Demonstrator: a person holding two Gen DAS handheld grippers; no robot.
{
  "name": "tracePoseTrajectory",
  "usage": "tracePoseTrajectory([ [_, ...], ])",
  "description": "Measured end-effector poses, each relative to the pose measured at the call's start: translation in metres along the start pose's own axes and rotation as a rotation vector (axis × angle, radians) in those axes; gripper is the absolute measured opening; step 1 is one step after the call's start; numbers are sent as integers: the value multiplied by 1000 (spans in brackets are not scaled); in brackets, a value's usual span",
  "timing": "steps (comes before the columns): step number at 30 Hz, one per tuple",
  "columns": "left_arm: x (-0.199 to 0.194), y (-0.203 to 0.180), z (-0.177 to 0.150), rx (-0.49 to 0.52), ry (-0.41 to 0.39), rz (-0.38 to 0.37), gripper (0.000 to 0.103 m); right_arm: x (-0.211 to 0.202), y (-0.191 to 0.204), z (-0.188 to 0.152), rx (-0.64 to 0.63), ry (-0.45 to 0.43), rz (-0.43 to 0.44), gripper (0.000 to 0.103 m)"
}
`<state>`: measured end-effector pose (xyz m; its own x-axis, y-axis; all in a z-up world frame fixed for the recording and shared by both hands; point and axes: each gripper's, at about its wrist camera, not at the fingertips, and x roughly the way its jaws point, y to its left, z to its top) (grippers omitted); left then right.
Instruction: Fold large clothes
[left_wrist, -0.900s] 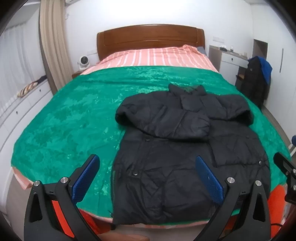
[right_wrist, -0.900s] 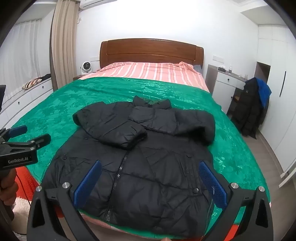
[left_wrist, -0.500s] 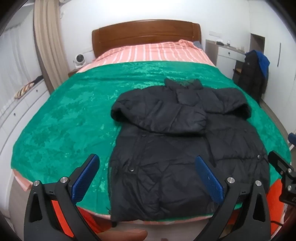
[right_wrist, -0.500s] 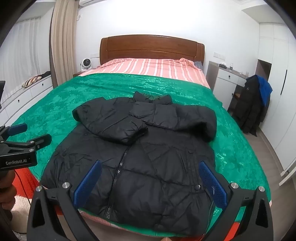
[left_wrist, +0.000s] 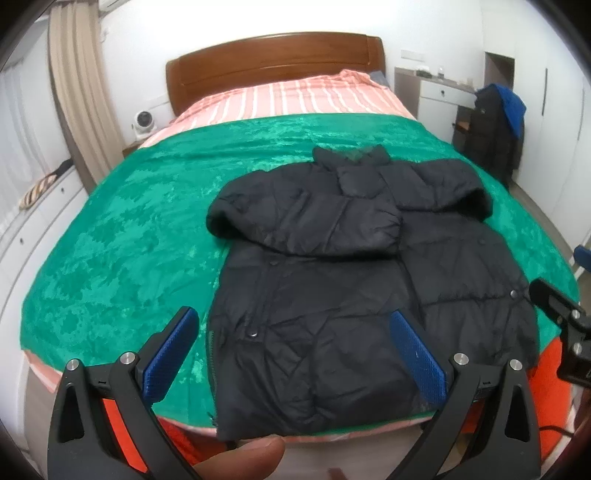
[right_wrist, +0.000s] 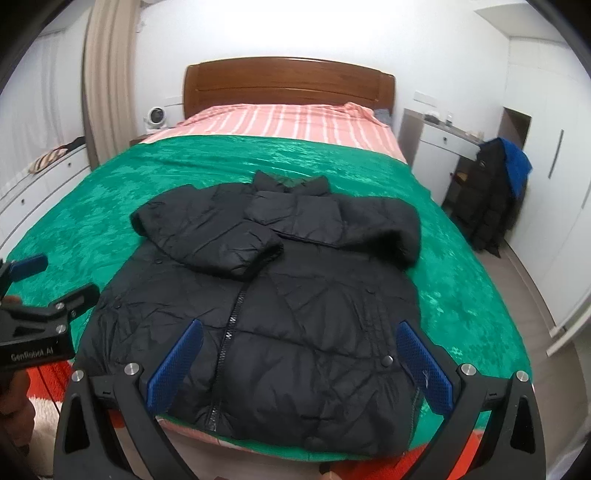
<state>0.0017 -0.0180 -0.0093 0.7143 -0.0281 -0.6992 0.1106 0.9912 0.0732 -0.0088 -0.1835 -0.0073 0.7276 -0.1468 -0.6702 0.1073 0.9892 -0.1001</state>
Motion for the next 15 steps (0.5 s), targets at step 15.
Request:
tracePoseTrajectory([
  [15,3,-5,-1,14,17,1,103,-2,-12,1,3,23,-116,103],
])
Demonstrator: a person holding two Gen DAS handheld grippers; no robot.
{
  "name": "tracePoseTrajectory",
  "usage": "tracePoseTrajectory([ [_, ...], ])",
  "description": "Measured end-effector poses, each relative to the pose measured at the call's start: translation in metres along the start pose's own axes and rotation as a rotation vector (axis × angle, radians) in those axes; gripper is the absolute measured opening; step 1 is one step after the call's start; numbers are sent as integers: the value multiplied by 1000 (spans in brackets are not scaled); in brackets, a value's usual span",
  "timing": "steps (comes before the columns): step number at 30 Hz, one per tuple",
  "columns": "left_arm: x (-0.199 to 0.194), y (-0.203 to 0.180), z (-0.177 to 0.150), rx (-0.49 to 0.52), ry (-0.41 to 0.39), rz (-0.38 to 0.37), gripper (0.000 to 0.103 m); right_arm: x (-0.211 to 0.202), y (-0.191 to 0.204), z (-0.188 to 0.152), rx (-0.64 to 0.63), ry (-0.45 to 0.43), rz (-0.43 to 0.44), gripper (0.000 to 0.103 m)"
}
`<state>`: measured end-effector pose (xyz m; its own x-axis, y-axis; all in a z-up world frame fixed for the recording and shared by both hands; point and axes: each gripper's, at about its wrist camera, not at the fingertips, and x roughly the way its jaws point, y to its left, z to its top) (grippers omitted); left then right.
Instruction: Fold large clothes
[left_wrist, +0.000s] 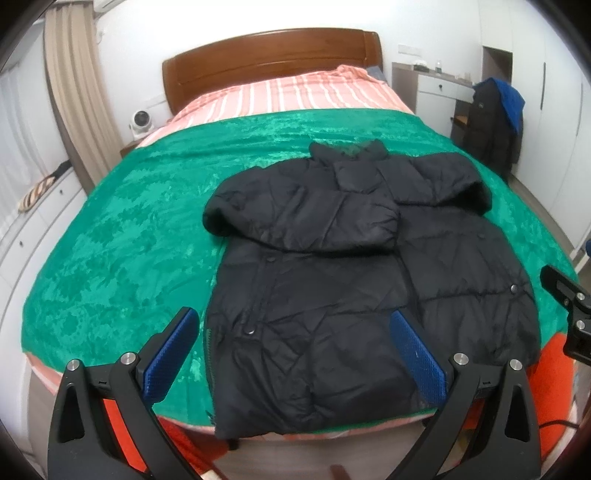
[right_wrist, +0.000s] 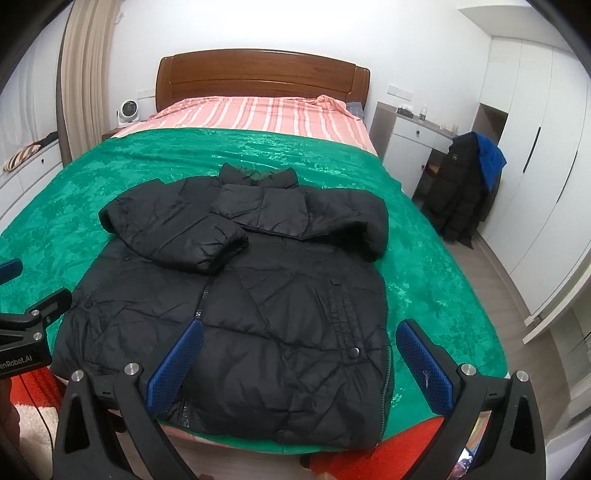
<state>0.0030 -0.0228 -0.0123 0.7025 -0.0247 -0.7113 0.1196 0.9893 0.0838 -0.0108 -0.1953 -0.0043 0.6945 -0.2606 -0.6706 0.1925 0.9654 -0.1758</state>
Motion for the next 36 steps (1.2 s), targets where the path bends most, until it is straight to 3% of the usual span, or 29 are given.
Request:
tracePoseTrajectory([
  [16,5,1,-3,-2,26,-8,103,8,6,-2,-37,27,-52,103],
  [36,8,-3,-7,14,39,-2,103,14,9,-9,-47,45,-34,103],
])
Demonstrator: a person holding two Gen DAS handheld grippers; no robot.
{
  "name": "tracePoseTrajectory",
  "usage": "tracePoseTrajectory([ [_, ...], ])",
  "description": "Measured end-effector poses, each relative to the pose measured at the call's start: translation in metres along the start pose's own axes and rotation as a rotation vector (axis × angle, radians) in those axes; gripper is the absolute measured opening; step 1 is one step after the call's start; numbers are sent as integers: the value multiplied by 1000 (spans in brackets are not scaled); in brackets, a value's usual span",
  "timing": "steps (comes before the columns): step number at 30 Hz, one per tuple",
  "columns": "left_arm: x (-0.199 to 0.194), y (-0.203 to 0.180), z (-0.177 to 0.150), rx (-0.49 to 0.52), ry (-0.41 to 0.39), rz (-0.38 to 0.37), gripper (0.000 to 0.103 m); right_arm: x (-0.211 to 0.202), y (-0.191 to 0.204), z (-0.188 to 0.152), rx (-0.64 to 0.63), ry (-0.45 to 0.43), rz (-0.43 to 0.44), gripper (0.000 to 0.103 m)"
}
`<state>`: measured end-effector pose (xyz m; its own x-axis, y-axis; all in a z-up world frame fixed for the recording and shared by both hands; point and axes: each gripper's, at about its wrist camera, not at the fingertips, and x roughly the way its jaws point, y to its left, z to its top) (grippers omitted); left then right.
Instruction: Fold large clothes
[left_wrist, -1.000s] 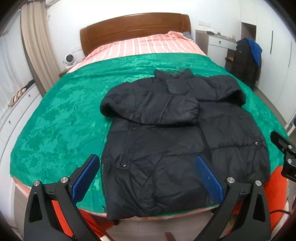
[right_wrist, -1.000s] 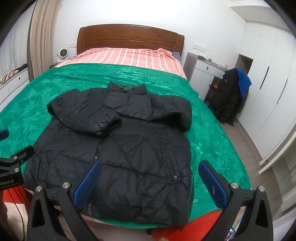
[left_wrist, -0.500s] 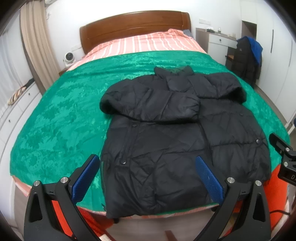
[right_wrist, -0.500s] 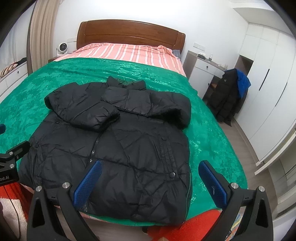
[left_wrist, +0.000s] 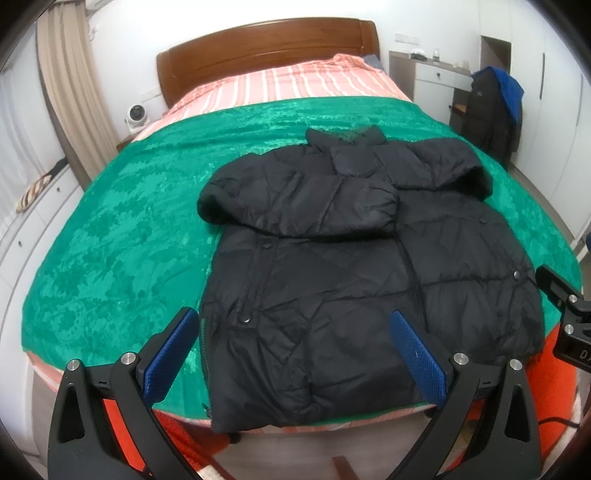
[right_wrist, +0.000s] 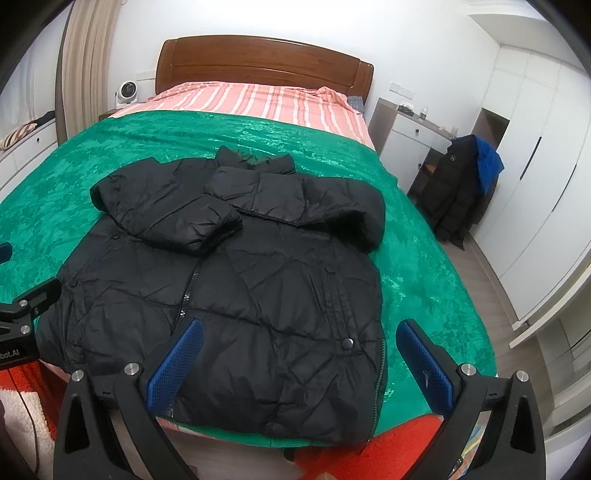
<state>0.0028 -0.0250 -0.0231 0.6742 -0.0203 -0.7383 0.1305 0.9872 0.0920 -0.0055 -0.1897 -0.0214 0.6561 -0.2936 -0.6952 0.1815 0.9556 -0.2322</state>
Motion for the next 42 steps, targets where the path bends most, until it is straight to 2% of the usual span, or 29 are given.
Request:
tracePoseTrajectory([
  [8,5,-4,1,32,3,-29,103,3,3,-2,10,-10,46,103],
  [12,13,-9,14,107,1,-131,103,5,-5,-4,36,-13,51,103],
  [15,27,-16,37,164,17,-216,103,5,-16,-8,66,-20,51,103],
  [17,42,-28,55,225,28,-264,103,6,-22,-11,86,-18,51,103],
  [20,80,-56,79,315,67,-295,103,9,-31,-18,111,-3,53,103],
  [24,144,-93,95,382,108,-246,103,9,-39,-27,125,2,53,103],
  [26,181,-104,96,379,162,-217,102,9,-43,-32,131,6,51,103],
  [28,209,-106,91,349,230,-221,100,9,-47,-37,136,11,46,103],
  [30,218,-103,86,325,237,-197,74,9,-51,-43,140,16,39,103],
  [31,217,-100,84,322,230,-197,72,10,-54,-45,144,19,37,103],
  [32,213,-98,83,314,219,-207,54,12,-56,-48,149,26,36,103],
  [33,208,-96,83,318,203,-181,33,15,-57,-50,156,36,38,103],
  [34,199,-93,83,328,182,-143,31,18,-58,-51,161,44,42,103],
  [39,154,-52,95,219,109,-164,26,21,-48,-51,161,54,84,103],
  [42,124,-5,112,130,38,-133,25,13,-35,-48,118,22,104,103],
])
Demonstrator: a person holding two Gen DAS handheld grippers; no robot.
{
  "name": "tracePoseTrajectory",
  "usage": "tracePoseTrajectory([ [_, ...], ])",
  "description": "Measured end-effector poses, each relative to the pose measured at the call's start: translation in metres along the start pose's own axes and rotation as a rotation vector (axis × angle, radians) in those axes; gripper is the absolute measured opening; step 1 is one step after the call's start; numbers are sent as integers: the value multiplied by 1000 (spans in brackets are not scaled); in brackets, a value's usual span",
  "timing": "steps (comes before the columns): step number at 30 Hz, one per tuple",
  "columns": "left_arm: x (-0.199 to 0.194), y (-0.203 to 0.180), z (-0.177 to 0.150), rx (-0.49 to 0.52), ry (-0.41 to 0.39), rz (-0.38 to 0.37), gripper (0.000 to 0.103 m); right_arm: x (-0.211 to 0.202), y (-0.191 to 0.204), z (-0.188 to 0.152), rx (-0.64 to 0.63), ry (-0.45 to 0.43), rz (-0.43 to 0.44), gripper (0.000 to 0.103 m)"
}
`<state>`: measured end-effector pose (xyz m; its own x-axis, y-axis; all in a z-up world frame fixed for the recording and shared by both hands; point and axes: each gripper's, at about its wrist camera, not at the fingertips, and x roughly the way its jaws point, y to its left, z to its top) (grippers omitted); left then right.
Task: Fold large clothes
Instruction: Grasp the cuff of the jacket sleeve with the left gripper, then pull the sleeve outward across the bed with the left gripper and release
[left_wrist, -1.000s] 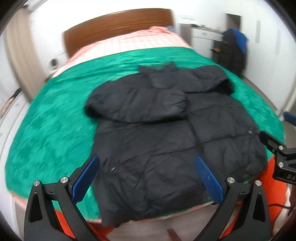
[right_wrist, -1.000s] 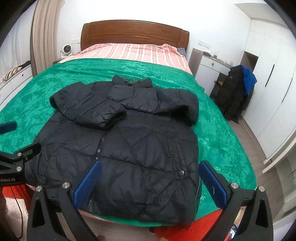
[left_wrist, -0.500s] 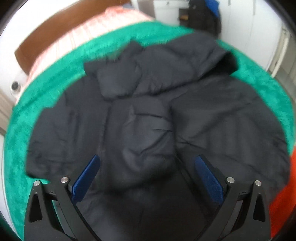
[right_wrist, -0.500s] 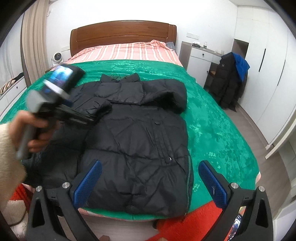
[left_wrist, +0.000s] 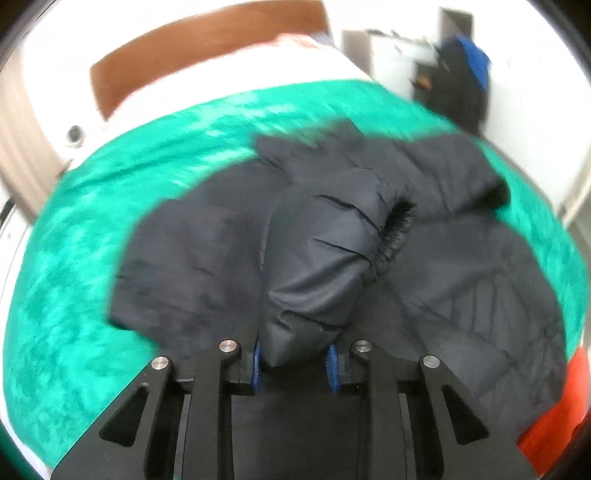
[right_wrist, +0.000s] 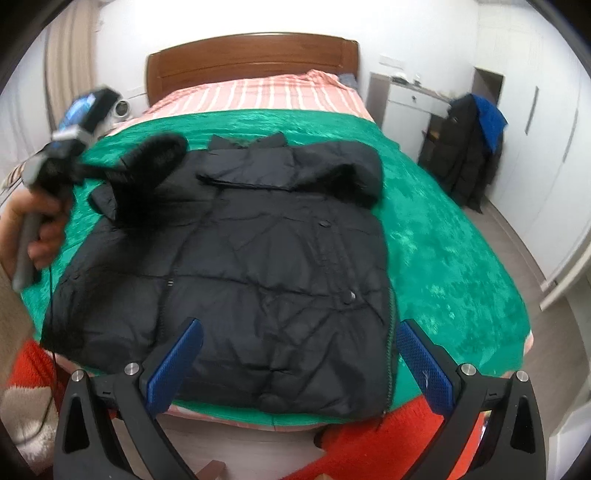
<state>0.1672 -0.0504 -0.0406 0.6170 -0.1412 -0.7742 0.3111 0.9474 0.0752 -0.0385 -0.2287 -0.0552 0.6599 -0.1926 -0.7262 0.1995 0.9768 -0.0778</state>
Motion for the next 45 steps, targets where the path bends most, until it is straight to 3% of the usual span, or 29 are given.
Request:
tracePoseTrajectory([
  [6,-48,129,-2,-212,-107,222,24,2,9,0,-21,7,16,103],
  [10,-58,214,-29,-366,-107,454,23,6,15,0,-28,19,27,103],
  [12,-54,251,-49,-432,-81,567,22,7,19,-1,-39,21,31,103],
  [16,-30,304,-92,-546,26,663,20,8,32,-2,-69,28,50,103],
  [19,-11,323,-124,-591,95,715,19,8,37,-3,-86,31,57,103],
  [24,18,342,-155,-636,167,749,18,11,39,-7,-102,43,50,103],
  [29,11,362,-175,-712,187,778,18,19,31,-11,-88,68,35,103],
  [32,22,366,-190,-704,218,758,19,25,30,-9,-88,72,45,103],
  [35,21,361,-190,-670,226,714,33,29,33,13,-123,27,105,103],
  [38,9,349,-184,-624,217,720,77,28,38,61,-167,-88,188,103],
  [39,3,344,-182,-609,196,726,82,29,41,75,-184,-127,202,103],
  [42,-23,319,-176,-566,125,713,82,51,66,120,-317,-233,208,103],
  [45,-47,294,-177,-587,47,661,89,119,115,153,-541,-160,161,103],
])
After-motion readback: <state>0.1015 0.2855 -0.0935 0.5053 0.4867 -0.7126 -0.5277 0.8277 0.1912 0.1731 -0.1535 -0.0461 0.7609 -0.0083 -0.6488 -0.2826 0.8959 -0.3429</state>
